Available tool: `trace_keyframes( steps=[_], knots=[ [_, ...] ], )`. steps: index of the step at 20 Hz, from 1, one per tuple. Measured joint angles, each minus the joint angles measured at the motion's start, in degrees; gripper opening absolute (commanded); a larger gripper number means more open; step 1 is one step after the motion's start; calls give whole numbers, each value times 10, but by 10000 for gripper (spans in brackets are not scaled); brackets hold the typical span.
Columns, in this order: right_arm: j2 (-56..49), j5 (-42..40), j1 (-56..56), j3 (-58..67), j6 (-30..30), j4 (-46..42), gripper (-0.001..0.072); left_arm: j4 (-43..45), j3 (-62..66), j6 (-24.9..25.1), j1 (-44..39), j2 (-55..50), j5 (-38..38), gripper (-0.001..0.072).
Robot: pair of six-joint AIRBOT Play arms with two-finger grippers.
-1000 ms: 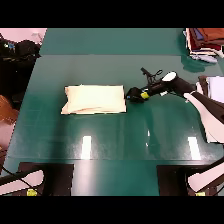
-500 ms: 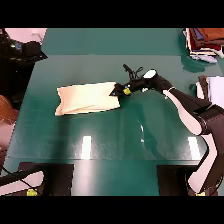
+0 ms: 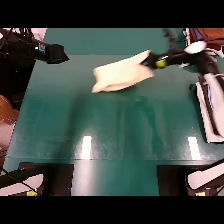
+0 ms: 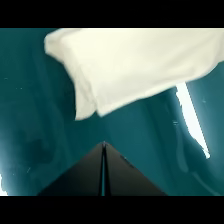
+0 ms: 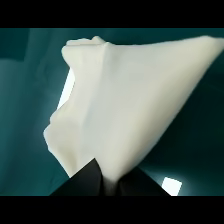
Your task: Fold the shirts.
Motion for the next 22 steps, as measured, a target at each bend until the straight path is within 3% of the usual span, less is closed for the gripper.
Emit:
trace_keyframes(
  steps=[10,22],
  knots=[
    [81,-11,-347,2,15,-53,15,-11,0,-4,-10,0,14,23],
    [146,-38,-446,91,-9,-31,15,-12,0,-15,-10,0,32,23]
  ],
)
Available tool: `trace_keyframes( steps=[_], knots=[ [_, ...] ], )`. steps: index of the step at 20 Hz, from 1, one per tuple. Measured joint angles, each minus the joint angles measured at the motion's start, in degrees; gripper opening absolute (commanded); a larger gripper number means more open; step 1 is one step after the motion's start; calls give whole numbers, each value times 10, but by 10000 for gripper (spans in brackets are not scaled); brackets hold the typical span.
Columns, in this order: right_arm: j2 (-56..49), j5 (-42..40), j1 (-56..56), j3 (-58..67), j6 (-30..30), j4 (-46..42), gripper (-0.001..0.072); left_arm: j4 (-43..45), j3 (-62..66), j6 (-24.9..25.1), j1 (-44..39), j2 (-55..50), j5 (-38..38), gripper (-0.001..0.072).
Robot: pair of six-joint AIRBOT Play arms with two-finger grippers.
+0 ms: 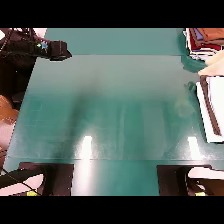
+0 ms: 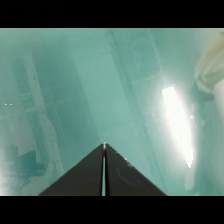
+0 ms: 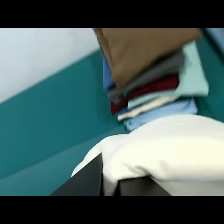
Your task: Fold the shirts.
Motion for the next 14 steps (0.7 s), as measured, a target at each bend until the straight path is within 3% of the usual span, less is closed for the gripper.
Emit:
trace_keyframes(
  steps=[6,14],
  knots=[
    [75,42,-43,-45,-2,-38,15,0,0,1,0,0,-8,24],
    [233,95,-159,-313,-2,-123,19,0,0,12,0,0,-24,24]
  ],
)
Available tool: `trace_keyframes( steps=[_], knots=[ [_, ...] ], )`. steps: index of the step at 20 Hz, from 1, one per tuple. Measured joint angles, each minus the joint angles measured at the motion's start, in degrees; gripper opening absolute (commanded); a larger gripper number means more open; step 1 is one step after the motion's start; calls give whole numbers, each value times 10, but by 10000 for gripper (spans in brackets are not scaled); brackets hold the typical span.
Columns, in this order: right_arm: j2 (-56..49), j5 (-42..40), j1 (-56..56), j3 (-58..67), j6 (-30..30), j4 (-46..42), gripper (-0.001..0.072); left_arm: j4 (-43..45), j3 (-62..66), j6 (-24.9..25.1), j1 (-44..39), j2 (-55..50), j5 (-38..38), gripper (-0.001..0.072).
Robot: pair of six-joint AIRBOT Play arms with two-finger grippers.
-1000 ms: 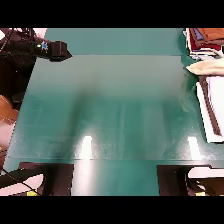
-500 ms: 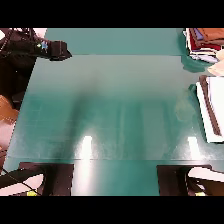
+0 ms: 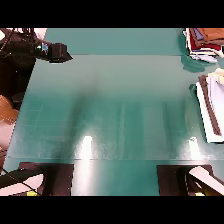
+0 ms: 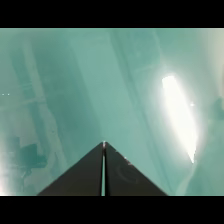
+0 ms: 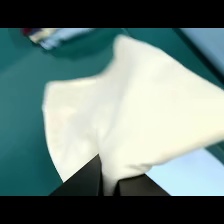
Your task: Fold the shirts.
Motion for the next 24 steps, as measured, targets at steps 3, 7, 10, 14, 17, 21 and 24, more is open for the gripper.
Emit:
trace_keyframes(
  steps=[3,7,10,14,17,21,24],
  knots=[
    [47,14,-43,-97,0,-43,257,0,0,4,0,0,-2,23],
    [76,29,-83,-176,0,-102,626,0,0,6,0,0,-5,24],
    [82,29,-100,-184,0,-114,625,0,0,7,0,0,-5,24],
    [74,12,-50,-133,0,-22,625,0,0,7,0,0,-3,24],
    [50,10,63,-80,0,66,621,0,0,7,0,0,5,24],
    [7,11,268,-7,0,116,549,0,0,7,0,0,10,24],
    [-27,12,397,39,0,129,487,0,0,7,0,0,11,24]
  ],
)
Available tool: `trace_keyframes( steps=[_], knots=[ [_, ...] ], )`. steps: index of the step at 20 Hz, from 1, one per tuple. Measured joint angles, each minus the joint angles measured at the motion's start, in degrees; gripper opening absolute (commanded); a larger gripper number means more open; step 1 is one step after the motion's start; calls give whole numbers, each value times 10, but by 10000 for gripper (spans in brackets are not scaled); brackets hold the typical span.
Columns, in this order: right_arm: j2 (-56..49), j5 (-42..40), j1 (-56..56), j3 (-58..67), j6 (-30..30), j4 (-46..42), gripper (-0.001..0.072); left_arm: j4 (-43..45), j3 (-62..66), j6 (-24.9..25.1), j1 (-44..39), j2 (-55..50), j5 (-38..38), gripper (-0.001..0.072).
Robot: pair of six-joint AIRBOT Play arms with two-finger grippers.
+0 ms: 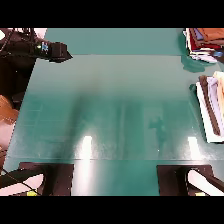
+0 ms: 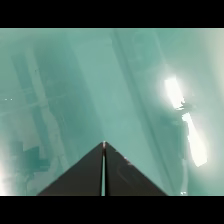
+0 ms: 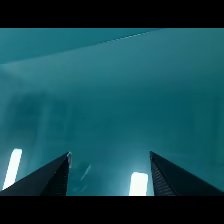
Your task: Fold the shirts.
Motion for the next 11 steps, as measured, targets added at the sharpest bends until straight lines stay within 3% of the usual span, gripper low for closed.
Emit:
trace_keyframes(
  steps=[3,11],
  knots=[
    [-26,1,94,35,0,6,28,0,0,0,0,0,1,24],
    [-43,6,172,61,-1,10,16,0,0,-1,0,0,1,24]
  ],
)
